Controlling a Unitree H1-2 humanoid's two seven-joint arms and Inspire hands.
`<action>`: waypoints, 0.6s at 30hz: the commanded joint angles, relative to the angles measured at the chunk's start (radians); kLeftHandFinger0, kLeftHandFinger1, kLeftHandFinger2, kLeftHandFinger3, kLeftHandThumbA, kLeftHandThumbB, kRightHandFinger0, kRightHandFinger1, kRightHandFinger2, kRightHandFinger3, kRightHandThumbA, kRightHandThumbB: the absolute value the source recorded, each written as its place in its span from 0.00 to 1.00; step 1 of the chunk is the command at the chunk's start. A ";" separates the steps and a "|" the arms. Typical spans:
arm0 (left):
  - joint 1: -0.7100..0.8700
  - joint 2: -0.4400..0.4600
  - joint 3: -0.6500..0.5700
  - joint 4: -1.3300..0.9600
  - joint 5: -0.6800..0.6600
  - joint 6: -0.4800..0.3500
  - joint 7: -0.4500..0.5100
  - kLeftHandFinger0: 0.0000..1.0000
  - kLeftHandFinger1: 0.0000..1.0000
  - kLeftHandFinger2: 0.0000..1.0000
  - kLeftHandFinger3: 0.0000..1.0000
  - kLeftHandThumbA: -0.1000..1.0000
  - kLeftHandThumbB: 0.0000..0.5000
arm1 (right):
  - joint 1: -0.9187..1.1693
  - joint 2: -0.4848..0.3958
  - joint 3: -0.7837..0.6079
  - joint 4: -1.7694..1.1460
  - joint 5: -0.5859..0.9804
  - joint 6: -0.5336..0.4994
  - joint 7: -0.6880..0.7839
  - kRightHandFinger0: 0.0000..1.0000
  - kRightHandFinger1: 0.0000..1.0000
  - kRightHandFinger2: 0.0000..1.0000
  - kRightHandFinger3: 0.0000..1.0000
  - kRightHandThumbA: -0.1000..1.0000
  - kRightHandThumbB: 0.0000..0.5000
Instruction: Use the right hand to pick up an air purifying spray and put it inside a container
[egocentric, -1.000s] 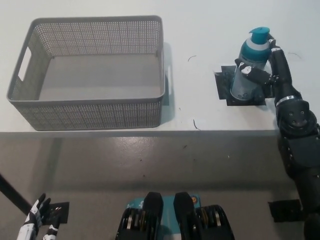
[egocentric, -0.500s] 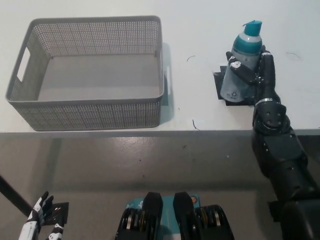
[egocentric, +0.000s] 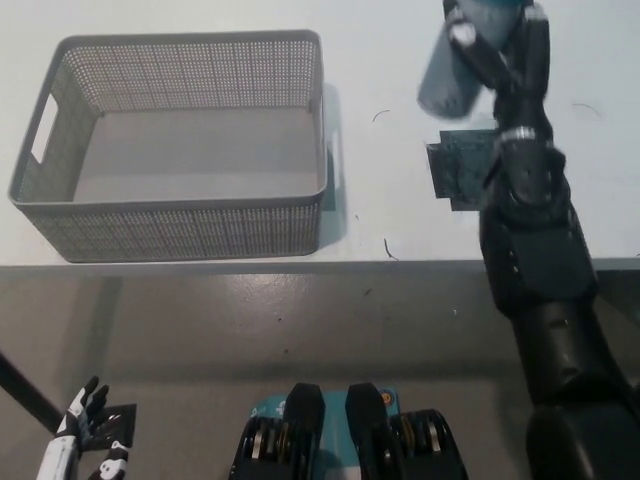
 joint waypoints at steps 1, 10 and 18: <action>-0.008 0.017 0.001 -0.026 0.009 -0.015 0.004 1.00 1.00 1.00 1.00 0.59 0.74 | -0.253 0.084 0.092 -0.157 -0.031 0.042 0.020 0.27 0.35 0.45 0.44 0.00 0.78; -0.007 0.012 -0.021 -0.036 0.027 -0.002 -0.003 1.00 1.00 1.00 1.00 0.61 0.73 | -0.229 0.166 0.247 -0.119 -0.054 0.029 0.107 0.28 0.30 0.38 0.41 0.00 0.82; -0.020 0.015 -0.023 -0.055 0.027 0.034 -0.006 1.00 1.00 1.00 1.00 0.62 0.80 | -0.144 0.188 0.324 -0.057 -0.047 0.058 0.164 0.26 0.28 0.37 0.40 0.00 0.87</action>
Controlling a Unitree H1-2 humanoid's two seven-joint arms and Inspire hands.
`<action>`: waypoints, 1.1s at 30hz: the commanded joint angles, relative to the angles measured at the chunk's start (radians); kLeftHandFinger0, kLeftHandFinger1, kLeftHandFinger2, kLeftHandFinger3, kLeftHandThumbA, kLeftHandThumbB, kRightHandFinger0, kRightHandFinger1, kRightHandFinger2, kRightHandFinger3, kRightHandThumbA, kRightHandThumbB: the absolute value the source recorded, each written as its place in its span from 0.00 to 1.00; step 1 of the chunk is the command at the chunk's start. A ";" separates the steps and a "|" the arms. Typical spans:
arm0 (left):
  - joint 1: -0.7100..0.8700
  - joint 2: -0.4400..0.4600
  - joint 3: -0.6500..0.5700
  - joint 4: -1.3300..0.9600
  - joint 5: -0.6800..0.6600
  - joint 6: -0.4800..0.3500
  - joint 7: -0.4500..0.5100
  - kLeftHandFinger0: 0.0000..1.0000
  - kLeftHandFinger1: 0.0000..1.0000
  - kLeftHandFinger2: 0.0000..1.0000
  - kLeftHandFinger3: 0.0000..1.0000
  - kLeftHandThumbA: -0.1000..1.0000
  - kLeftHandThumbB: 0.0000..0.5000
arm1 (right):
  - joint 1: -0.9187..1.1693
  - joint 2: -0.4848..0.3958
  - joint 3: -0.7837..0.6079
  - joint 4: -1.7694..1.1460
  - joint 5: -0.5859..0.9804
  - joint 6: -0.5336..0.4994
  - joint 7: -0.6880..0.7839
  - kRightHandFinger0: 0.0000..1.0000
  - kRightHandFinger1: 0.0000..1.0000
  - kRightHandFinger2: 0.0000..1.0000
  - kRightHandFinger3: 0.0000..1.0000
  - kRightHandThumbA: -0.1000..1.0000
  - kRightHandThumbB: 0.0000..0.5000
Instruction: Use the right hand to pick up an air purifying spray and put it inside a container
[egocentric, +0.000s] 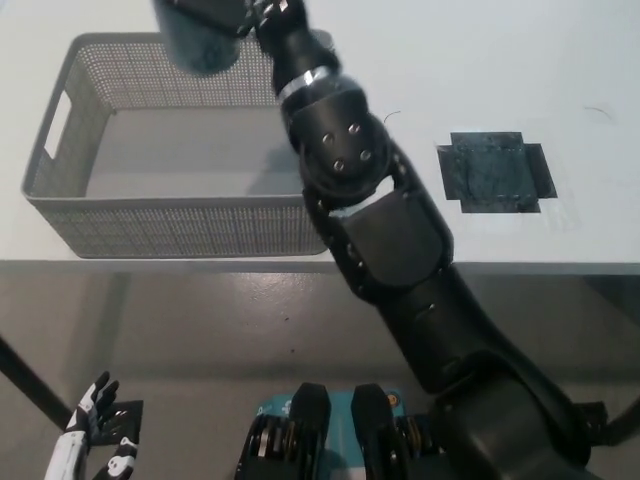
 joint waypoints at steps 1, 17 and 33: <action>-0.011 0.015 -0.004 -0.046 0.005 0.024 -0.005 1.00 1.00 1.00 1.00 0.62 0.80 | -0.003 -0.006 0.014 0.029 -0.015 -0.001 0.046 0.26 0.26 0.36 0.40 0.00 0.88; -0.020 0.016 -0.003 -0.044 0.016 0.005 0.001 1.00 1.00 1.00 1.00 0.62 0.75 | 0.055 -0.057 0.010 0.352 -0.016 -0.162 0.067 0.53 0.55 0.65 0.68 0.10 0.94; 0.001 0.019 -0.007 -0.054 0.014 0.018 -0.009 0.98 1.00 1.00 1.00 0.45 0.78 | 0.188 -0.164 0.016 -0.158 0.052 0.007 0.317 1.00 1.00 1.00 1.00 0.67 1.00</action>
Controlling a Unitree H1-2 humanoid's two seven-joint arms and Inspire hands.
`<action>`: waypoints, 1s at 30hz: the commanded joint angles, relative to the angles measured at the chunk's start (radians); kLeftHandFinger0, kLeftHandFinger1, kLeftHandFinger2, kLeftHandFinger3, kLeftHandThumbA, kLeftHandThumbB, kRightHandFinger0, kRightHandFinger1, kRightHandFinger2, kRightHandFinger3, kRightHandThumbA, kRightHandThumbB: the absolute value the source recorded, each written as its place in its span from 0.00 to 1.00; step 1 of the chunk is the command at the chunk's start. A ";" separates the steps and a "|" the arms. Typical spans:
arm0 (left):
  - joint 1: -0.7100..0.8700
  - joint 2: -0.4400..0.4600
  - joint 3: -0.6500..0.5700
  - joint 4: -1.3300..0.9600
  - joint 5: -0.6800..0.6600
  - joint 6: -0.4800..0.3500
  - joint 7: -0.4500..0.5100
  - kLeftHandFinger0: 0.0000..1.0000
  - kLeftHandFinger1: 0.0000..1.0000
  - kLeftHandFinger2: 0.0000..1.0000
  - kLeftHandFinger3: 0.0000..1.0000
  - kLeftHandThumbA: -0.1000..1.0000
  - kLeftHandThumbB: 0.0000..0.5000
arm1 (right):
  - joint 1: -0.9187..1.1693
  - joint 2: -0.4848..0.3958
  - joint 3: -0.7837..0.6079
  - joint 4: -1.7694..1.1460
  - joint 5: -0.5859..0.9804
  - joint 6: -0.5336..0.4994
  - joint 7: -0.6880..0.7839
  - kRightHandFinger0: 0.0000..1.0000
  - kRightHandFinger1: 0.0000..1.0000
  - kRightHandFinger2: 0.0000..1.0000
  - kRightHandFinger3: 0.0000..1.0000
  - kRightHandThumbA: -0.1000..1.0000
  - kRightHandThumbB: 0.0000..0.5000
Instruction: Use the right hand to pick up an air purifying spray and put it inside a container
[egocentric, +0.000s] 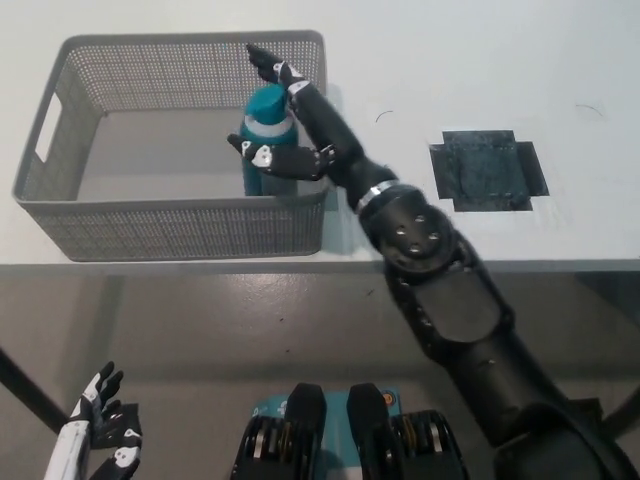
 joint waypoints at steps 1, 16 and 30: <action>0.014 0.016 -0.002 -0.023 -0.006 -0.017 -0.004 0.98 1.00 1.00 1.00 0.44 0.78 | -0.027 -0.031 -0.018 -0.253 0.039 0.080 0.059 1.00 1.00 1.00 1.00 0.66 1.00; 0.004 0.023 0.011 0.004 0.006 -0.048 0.011 0.94 1.00 1.00 1.00 0.41 0.72 | 0.341 -0.261 -0.149 -0.976 0.064 0.076 0.040 1.00 1.00 1.00 1.00 0.68 1.00; 0.006 0.015 0.020 0.014 -0.018 -0.046 0.012 0.98 1.00 1.00 1.00 0.54 0.73 | 0.944 -0.297 -0.209 -0.641 -0.025 -0.313 -0.033 1.00 1.00 1.00 1.00 0.79 1.00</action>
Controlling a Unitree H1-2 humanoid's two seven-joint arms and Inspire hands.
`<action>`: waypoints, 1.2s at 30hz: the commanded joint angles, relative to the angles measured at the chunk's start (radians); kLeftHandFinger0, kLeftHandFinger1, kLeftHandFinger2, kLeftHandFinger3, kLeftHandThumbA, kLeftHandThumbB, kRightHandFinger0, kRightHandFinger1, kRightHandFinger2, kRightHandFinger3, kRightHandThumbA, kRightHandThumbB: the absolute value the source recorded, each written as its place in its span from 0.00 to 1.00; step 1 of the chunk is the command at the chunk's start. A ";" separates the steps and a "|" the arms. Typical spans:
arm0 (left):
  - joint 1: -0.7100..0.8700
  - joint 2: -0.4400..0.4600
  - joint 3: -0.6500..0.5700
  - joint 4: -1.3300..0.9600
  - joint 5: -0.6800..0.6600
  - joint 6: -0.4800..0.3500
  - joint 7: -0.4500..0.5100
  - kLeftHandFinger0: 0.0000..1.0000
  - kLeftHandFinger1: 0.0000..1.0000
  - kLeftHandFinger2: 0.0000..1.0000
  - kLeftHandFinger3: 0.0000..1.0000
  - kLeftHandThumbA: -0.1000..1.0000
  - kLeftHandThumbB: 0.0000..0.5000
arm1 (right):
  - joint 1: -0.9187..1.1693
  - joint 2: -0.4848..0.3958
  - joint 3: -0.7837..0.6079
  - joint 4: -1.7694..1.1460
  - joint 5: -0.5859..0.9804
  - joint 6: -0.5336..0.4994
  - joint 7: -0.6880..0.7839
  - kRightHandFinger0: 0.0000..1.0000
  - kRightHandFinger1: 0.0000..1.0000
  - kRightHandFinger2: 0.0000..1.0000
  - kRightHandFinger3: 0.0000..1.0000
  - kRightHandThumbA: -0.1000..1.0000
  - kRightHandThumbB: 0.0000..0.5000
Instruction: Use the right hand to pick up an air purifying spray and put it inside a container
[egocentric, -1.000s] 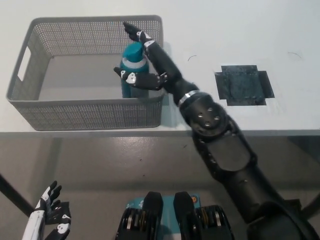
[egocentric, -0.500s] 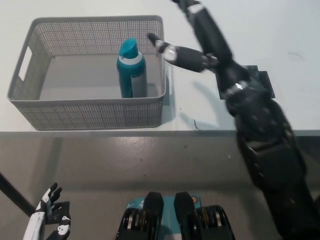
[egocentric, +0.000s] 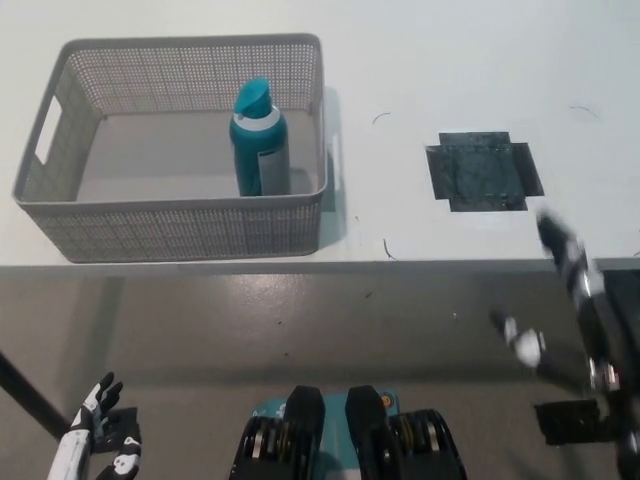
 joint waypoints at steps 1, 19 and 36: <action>-0.002 0.019 0.021 -0.026 -0.012 -0.035 0.018 0.98 1.00 1.00 1.00 0.57 0.76 | 0.108 -0.037 -0.019 0.162 -0.040 -0.298 -0.044 1.00 1.00 1.00 1.00 0.80 1.00; -0.021 0.010 0.034 -0.013 -0.024 -0.058 0.023 0.97 1.00 1.00 1.00 0.52 0.72 | 0.091 -0.077 0.004 0.477 -0.042 -0.299 -0.052 1.00 1.00 1.00 1.00 0.76 1.00; -0.022 0.013 0.030 -0.010 -0.016 -0.074 0.019 0.94 1.00 1.00 1.00 0.49 0.74 | 0.093 -0.072 0.002 0.465 -0.023 -0.299 -0.060 1.00 1.00 1.00 1.00 1.00 1.00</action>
